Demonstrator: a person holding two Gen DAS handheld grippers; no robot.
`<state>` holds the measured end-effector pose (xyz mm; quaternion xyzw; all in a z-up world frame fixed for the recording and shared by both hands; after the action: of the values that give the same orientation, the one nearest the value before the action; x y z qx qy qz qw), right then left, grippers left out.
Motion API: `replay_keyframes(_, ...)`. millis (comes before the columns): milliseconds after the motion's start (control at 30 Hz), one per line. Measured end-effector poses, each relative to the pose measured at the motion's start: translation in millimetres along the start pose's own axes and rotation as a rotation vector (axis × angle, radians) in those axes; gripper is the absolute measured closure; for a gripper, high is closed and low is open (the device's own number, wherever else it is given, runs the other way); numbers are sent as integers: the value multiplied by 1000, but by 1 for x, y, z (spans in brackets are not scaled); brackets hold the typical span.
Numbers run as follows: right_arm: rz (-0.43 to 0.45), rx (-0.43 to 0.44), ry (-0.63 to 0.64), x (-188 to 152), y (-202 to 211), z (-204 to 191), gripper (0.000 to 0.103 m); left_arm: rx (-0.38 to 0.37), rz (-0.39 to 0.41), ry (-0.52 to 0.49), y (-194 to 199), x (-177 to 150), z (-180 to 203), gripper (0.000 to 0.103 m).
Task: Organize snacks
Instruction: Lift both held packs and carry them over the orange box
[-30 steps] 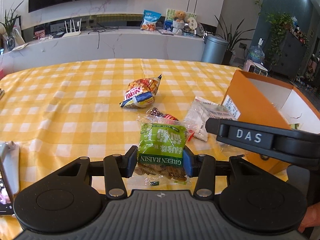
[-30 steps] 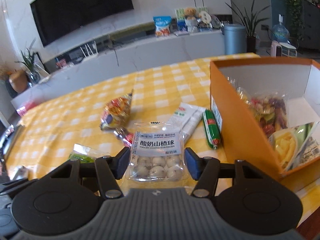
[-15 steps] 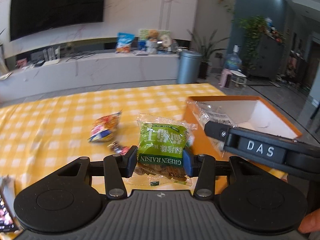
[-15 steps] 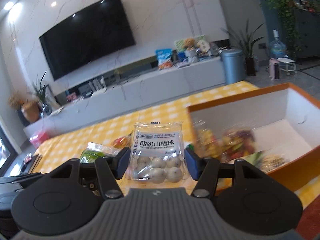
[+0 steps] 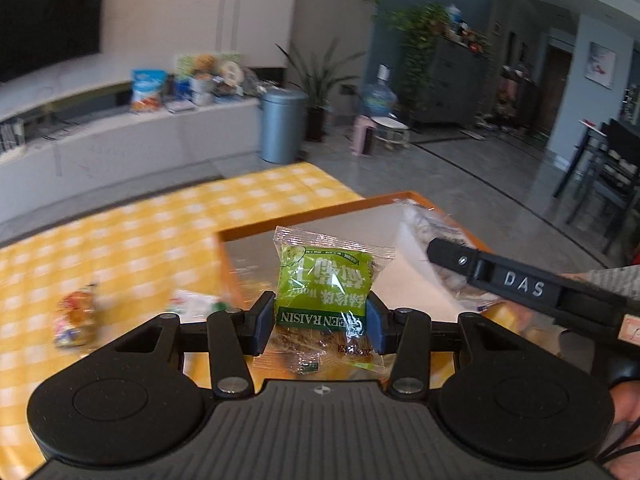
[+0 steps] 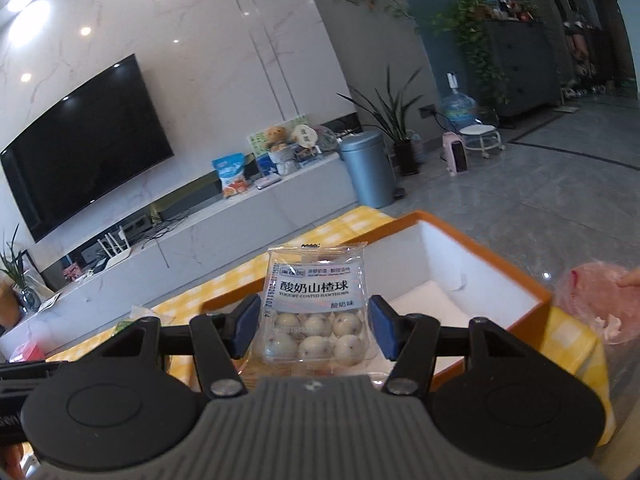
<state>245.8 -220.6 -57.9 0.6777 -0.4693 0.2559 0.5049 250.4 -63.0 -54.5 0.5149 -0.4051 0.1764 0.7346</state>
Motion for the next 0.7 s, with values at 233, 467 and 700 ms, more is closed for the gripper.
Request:
replay_keyframes(233,-178,62,-31,4,-36,41,45,-66,-105,33,-54,7,16,51)
replay_keyframes(467,-257,15,-32,2,-63,63,45,-145,-212,112,-94,6,16,51)
replay_keyframes(700,-336,-19,70,3,-84,82,45,-154,-285,142,-126,0,22,51)
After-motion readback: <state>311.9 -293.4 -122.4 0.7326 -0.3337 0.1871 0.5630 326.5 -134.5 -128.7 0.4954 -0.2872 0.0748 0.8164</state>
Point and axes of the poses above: each gripper's, at about its wrist camera, not at the fingertips, and y roughly against the way its jaws point, z to its right, x to its top, the point moved 9 cm from there along -y, roughly the way its jaws point, and after that the axes turned 1 degree about -x, right-handed, at the moved point
